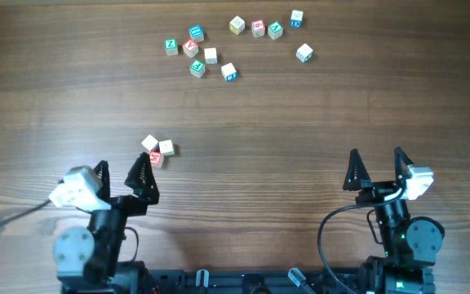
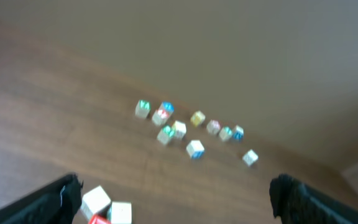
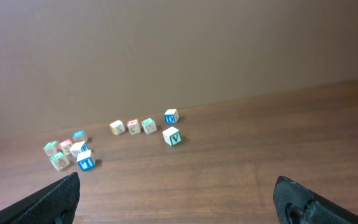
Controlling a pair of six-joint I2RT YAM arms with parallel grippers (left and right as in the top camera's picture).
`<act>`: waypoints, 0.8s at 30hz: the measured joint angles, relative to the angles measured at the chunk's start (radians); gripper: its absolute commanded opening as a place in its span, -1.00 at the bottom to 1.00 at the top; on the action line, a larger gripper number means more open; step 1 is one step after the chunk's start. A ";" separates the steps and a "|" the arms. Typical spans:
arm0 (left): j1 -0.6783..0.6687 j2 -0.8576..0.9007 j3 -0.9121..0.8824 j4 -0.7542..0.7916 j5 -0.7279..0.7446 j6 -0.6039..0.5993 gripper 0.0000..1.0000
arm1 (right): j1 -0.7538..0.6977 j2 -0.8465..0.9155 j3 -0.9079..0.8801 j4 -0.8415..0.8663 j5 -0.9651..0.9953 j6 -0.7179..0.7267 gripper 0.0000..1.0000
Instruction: Form a circle
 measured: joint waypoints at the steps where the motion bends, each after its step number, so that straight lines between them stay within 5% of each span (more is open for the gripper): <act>1: 0.000 -0.072 -0.090 0.080 -0.005 0.002 1.00 | 0.000 0.000 0.000 -0.001 0.000 0.002 0.99; 8: -0.001 -0.131 -0.383 0.503 -0.012 0.132 1.00 | 0.000 0.000 0.000 -0.001 0.000 0.005 0.99; 24: -0.001 -0.135 -0.438 0.396 -0.015 0.229 1.00 | 0.000 0.000 0.000 -0.001 0.000 0.005 0.99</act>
